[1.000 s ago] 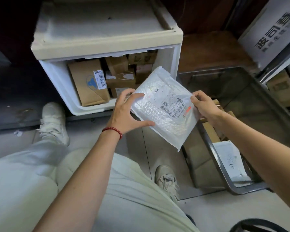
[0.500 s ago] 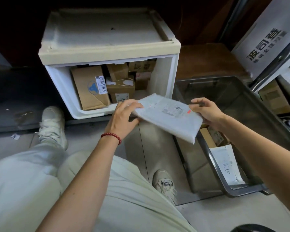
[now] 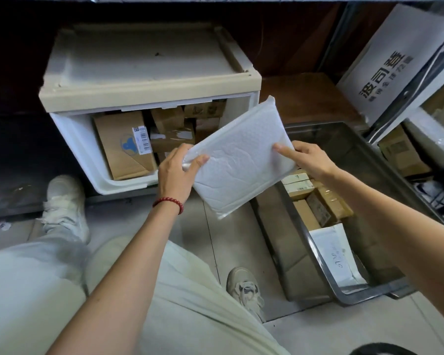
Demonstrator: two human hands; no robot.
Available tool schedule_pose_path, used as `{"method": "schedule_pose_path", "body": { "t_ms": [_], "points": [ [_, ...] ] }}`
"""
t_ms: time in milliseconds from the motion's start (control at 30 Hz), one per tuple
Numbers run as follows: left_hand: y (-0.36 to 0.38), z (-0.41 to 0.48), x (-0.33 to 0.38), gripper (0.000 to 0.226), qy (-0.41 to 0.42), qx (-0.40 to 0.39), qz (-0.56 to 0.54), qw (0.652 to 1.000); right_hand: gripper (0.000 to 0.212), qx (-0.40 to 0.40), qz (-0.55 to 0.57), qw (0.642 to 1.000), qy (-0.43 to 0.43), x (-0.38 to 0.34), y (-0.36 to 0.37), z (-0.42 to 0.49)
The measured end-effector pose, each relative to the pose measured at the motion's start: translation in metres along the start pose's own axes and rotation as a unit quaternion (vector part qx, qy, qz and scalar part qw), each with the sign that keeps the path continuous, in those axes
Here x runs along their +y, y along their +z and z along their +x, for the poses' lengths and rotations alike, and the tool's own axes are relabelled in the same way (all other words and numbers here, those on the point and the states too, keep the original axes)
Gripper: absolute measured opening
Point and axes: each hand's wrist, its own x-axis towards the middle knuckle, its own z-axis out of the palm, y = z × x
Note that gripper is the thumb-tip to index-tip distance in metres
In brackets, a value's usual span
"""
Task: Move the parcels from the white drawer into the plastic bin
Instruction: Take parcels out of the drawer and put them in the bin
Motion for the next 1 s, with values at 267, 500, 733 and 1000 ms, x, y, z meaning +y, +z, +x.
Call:
{"method": "schedule_pose_path", "body": {
  "t_ms": [267,500,733,1000],
  "points": [
    [0.084,0.018,0.078,0.035,0.031,-0.044,-0.073,0.996,0.047,0.153,0.036,0.988,-0.01,0.027,-0.084,-0.027],
    [0.16,0.038,0.142,0.036,0.126,-0.18,-0.048,0.974,0.039,0.223,0.145,0.963,0.041,0.09,-0.128,-0.059],
    [0.241,0.034,0.143,0.055,0.195,-0.367,0.091,0.905,0.038,0.371,0.252,0.885,0.123,0.151,-0.12,-0.069],
    [0.264,0.028,0.095,0.044,0.271,-0.319,0.287,0.862,0.048,0.416,0.251,0.8,0.353,0.2,-0.068,-0.054]
  ]
}}
